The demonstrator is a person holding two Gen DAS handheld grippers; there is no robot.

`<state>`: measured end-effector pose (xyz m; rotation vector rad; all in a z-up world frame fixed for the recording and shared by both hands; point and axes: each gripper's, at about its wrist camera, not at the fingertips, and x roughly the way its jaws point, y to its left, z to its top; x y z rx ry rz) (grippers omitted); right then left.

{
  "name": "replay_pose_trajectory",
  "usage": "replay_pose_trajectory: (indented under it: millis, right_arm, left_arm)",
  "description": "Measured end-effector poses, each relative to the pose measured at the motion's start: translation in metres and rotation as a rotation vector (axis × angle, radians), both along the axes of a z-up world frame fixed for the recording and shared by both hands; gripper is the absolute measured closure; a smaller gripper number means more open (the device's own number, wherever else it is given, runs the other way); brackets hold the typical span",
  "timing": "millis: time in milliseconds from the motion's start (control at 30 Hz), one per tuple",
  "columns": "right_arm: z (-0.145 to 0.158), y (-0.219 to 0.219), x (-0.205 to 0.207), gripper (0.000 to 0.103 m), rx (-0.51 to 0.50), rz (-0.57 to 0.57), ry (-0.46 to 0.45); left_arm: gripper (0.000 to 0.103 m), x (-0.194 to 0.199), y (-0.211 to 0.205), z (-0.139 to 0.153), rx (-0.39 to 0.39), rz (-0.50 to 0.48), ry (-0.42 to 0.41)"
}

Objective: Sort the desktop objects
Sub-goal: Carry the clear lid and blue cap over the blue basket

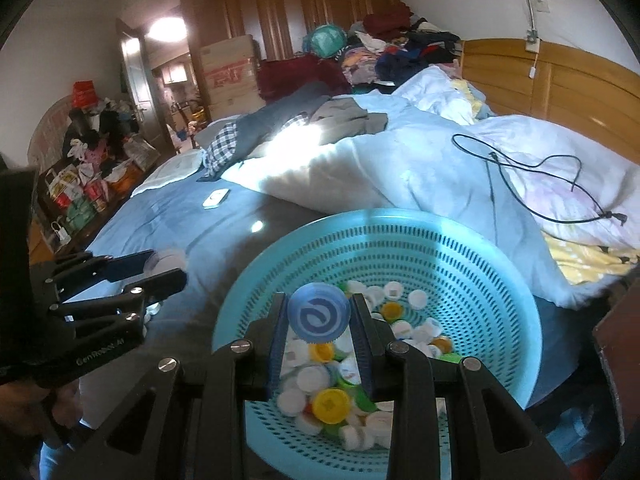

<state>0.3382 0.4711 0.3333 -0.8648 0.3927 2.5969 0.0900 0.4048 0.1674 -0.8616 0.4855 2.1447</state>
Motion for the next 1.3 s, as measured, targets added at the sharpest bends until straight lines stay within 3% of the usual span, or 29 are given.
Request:
replay_pose_trajectory:
  millis: [367, 1300]
  right_arm:
    - [-0.015, 0.032, 0.013, 0.070, -0.050, -0.030, -0.043]
    - [-0.034, 0.040, -0.001, 0.070, -0.083, -0.015, -0.068]
  left_arm:
    - [0.069, -0.005, 0.050, -0.014, -0.035, -0.082, -0.202]
    - [0.069, -0.009, 0.060, -0.030, -0.046, -0.073, -0.231]
